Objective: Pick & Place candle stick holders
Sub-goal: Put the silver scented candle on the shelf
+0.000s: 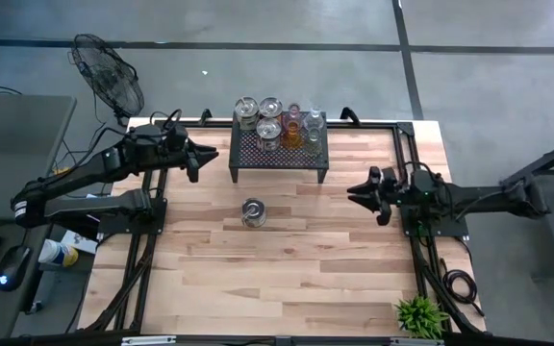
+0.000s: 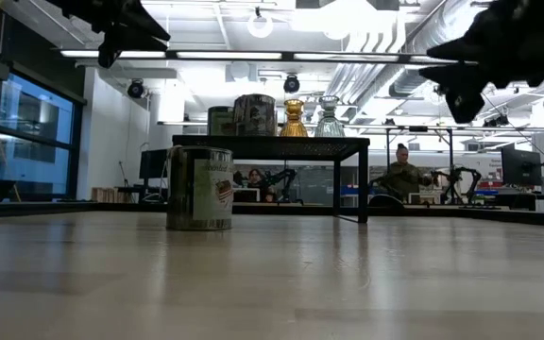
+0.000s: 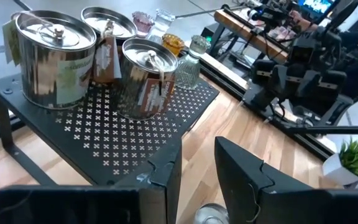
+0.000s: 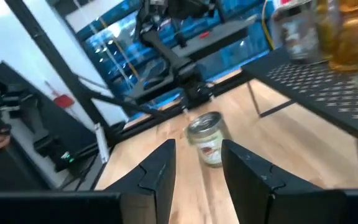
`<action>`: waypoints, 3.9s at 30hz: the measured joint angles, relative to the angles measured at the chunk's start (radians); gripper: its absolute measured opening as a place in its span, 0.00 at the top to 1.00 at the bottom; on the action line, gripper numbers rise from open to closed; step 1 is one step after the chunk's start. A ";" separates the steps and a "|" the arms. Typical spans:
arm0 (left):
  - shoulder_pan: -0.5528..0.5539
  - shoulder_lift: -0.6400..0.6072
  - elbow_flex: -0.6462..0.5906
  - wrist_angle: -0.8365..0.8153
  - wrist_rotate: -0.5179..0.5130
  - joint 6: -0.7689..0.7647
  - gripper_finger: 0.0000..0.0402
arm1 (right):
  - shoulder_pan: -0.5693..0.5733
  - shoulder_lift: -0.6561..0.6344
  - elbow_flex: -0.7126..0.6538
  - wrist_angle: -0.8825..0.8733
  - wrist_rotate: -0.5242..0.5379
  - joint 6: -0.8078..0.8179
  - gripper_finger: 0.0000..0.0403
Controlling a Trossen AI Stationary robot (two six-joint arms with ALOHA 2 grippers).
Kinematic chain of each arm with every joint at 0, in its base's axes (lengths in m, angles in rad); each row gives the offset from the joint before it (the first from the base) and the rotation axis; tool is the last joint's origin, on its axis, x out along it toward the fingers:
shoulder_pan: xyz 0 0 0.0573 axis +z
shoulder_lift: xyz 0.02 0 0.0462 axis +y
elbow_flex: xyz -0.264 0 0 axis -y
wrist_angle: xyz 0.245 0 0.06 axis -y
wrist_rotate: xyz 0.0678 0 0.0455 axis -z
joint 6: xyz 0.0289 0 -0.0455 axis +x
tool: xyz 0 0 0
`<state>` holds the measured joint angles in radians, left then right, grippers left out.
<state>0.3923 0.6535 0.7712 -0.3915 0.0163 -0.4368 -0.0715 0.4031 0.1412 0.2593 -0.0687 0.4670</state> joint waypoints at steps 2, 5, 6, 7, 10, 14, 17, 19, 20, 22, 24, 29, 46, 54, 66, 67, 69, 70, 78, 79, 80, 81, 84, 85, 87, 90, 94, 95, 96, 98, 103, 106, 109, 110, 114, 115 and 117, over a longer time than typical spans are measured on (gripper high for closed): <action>0.000 0.000 0.000 0.000 0.000 -0.010 0.77 | 0.000 -0.045 -0.029 0.002 0.009 -0.005 0.70; 0.000 0.003 0.000 0.000 0.000 -0.022 0.77 | 0.000 -0.102 -0.065 0.002 0.004 -0.004 0.70; 0.000 0.005 0.000 0.001 0.000 -0.030 0.77 | 0.000 -0.117 -0.075 0.001 0.002 -0.004 0.70; 0.000 0.006 0.000 0.000 0.000 -0.039 0.77 | 0.000 -0.131 -0.082 -0.001 -0.001 -0.004 0.70; 0.000 0.011 0.000 0.001 0.001 -0.044 0.77 | 0.000 -0.169 -0.091 -0.018 -0.001 -0.011 0.70; 0.000 0.012 0.000 0.001 0.000 -0.048 0.77 | 0.000 -0.204 -0.092 -0.072 0.009 -0.030 0.70; 0.000 0.012 0.000 0.000 0.000 -0.060 0.77 | 0.000 -0.231 -0.092 -0.111 0.019 -0.045 0.70; 0.000 0.012 0.000 0.000 0.000 -0.065 0.77 | 0.000 -0.252 -0.092 -0.134 0.028 -0.056 0.70; 0.000 0.012 0.000 0.000 0.000 -0.066 0.77 | 0.000 -0.263 -0.092 -0.141 0.031 -0.062 0.70; 0.000 0.012 0.000 0.000 0.000 -0.066 0.77 | 0.000 -0.291 -0.092 -0.163 0.033 -0.075 0.70; 0.000 0.012 0.000 0.000 0.000 -0.067 0.77 | 0.000 -0.321 -0.092 -0.192 0.035 -0.083 0.70; 0.000 0.012 0.000 0.000 0.000 -0.075 0.77 | 0.000 -0.403 -0.092 -0.276 0.065 -0.095 0.70; 0.000 0.041 0.000 0.001 0.003 -0.092 0.77 | 0.000 -0.399 -0.092 -0.332 0.065 -0.203 0.70; 0.000 0.048 0.000 0.001 0.014 -0.110 0.77 | 0.000 -0.384 -0.131 -0.233 0.097 -0.226 0.70; -0.001 0.110 0.000 0.000 0.058 -0.121 0.77 | 0.000 -0.338 -0.131 -0.234 0.108 -0.210 0.70; -0.001 0.120 0.000 0.000 0.069 -0.121 0.77 | 0.000 -0.338 -0.131 -0.234 0.108 -0.217 0.70; -0.001 0.142 0.000 -0.001 0.098 -0.121 0.77 | 0.000 -0.338 -0.131 -0.234 0.109 -0.223 0.70; -0.001 0.154 0.000 -0.002 0.113 -0.121 0.77 | 0.000 -0.338 -0.131 -0.234 0.109 -0.222 0.70; -0.031 0.237 0.000 -0.010 0.148 -0.155 0.77 | 0.000 -0.338 -0.131 -0.232 0.110 -0.215 0.70; -0.046 0.246 0.000 -0.010 0.136 -0.155 0.77 | 0.000 -0.338 -0.131 -0.232 0.110 -0.215 0.70; -0.062 0.254 0.000 -0.010 0.128 -0.155 0.77 | 0.000 -0.338 -0.131 -0.232 0.110 -0.215 0.70; -0.078 0.261 0.000 -0.009 0.118 -0.156 0.77 | 0.000 -0.338 -0.131 -0.232 0.110 -0.215 0.70; -0.128 0.283 0.000 -0.008 0.082 -0.175 0.77 | 0.000 -0.338 -0.131 -0.232 0.110 -0.214 0.70; -0.145 0.290 0.000 -0.009 0.070 -0.180 0.77 | 0.000 -0.338 -0.131 -0.232 0.110 -0.214 0.70; -0.176 0.303 0.000 -0.008 0.048 -0.196 0.77 | 0.000 -0.338 -0.131 -0.232 0.110 -0.214 0.70; -0.218 0.327 0.008 -0.016 0.023 -0.200 0.77 | 0.000 -0.338 -0.132 -0.232 0.110 -0.214 0.70; -0.262 0.387 0.071 -0.063 0.003 -0.186 0.77 | 0.000 -0.338 -0.132 -0.232 0.110 -0.214 0.70; -0.270 0.406 0.091 -0.080 0.000 -0.178 0.77 | 0.000 -0.338 -0.132 -0.232 0.110 -0.214 0.70; -0.278 0.426 0.113 -0.104 -0.001 -0.175 0.77 | 0.000 -0.338 -0.132 -0.232 0.110 -0.214 0.70; -0.289 0.469 0.161 -0.159 -0.004 -0.185 0.77 | 0.000 -0.338 -0.132 -0.232 0.110 -0.214 0.70; -0.289 0.589 0.292 -0.354 -0.022 -0.276 0.77 | 0.000 -0.338 -0.132 -0.232 0.110 -0.214 0.70; -0.290 0.659 0.368 -0.436 -0.030 -0.275 0.77 | -0.001 -0.338 -0.132 -0.232 0.110 -0.214 0.70; -0.288 0.721 0.422 -0.490 -0.038 -0.299 0.77 | 0.000 -0.338 -0.132 -0.232 0.110 -0.214 0.70; -0.288 0.738 0.433 -0.499 -0.035 -0.309 0.77 | 0.000 -0.338 -0.132 -0.232 0.110 -0.214 0.70; -0.288 0.790 0.447 -0.527 -0.005 -0.410 0.77 | 0.000 -0.338 -0.132 -0.232 0.110 -0.214 0.70; -0.288 0.799 0.447 -0.541 0.002 -0.439 0.77 | -0.001 -0.337 -0.132 -0.232 0.110 -0.214 0.70; -0.288 0.813 0.447 -0.562 0.002 -0.488 0.77 | -0.001 -0.338 -0.132 -0.232 0.110 -0.214 0.70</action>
<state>0.1043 1.4663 1.2182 -0.9536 0.0185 -0.9250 -0.0723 0.0654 0.0090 0.0273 0.0418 0.2527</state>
